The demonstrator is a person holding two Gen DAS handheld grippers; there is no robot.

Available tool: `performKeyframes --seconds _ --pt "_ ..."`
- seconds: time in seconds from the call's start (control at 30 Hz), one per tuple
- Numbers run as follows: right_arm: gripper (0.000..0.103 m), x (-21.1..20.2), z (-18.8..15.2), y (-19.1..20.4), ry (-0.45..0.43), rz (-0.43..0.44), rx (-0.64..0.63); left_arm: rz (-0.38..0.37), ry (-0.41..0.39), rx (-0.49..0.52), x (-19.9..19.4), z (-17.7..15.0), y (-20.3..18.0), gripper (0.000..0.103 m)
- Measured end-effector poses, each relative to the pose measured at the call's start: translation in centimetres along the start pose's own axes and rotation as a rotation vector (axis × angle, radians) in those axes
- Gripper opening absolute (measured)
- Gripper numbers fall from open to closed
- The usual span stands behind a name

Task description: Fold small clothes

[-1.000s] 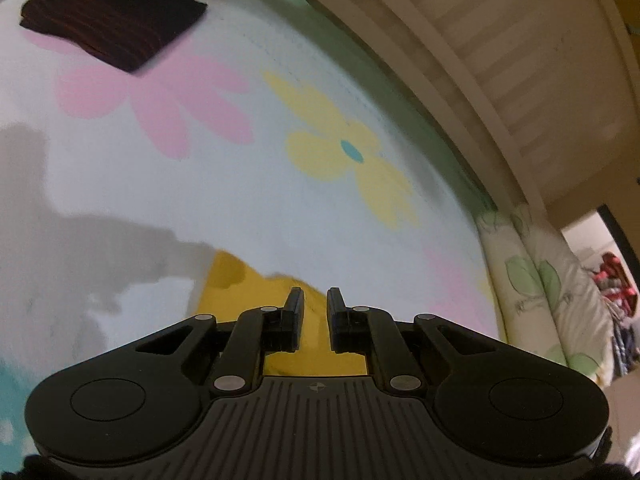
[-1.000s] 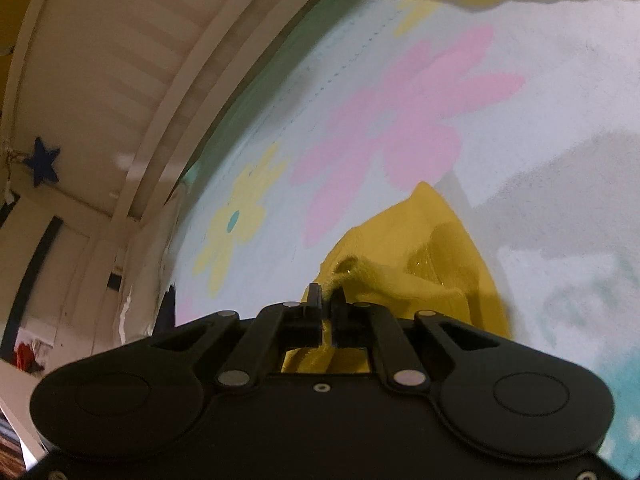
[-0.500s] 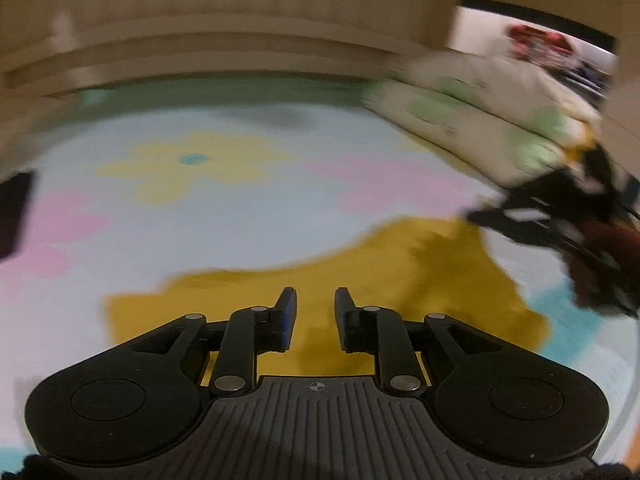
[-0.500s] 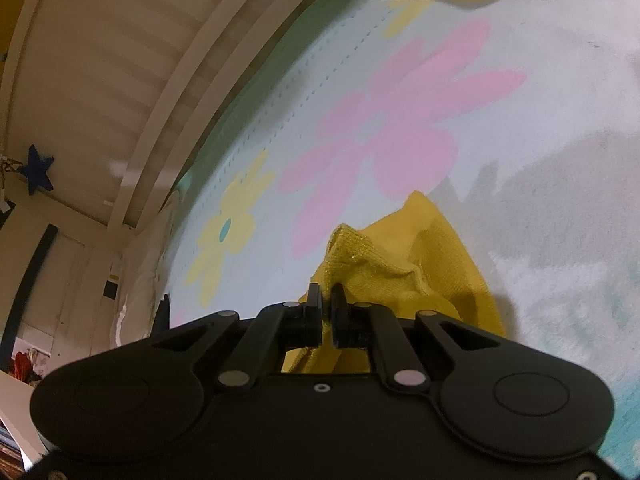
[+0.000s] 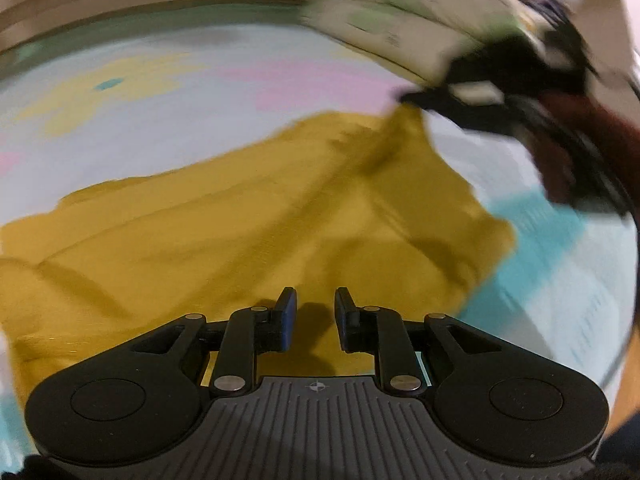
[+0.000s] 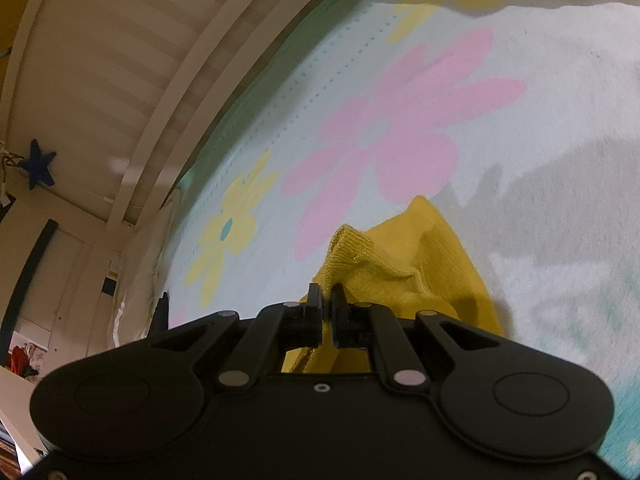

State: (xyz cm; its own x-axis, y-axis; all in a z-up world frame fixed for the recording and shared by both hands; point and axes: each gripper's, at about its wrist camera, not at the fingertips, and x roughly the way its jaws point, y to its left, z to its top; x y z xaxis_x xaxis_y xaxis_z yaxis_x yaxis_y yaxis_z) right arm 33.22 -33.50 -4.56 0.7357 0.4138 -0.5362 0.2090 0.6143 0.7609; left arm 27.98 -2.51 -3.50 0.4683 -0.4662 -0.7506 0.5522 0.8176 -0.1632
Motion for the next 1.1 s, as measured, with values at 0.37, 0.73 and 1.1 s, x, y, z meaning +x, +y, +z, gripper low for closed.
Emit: performKeyframes --seconds 0.37,0.73,1.1 --pt "0.016 0.3 0.0 0.1 -0.002 -0.006 -0.021 0.255 -0.102 -0.218 -1.6 3.4 8.9 0.020" --pt "0.017 0.6 0.7 0.1 -0.010 0.029 -0.008 0.328 -0.166 -0.280 -5.3 3.9 11.7 0.020" --pt "0.065 -2.1 0.7 2.0 -0.038 -0.043 -0.243 0.300 -0.084 -0.208 -6.5 1.8 12.1 0.021"
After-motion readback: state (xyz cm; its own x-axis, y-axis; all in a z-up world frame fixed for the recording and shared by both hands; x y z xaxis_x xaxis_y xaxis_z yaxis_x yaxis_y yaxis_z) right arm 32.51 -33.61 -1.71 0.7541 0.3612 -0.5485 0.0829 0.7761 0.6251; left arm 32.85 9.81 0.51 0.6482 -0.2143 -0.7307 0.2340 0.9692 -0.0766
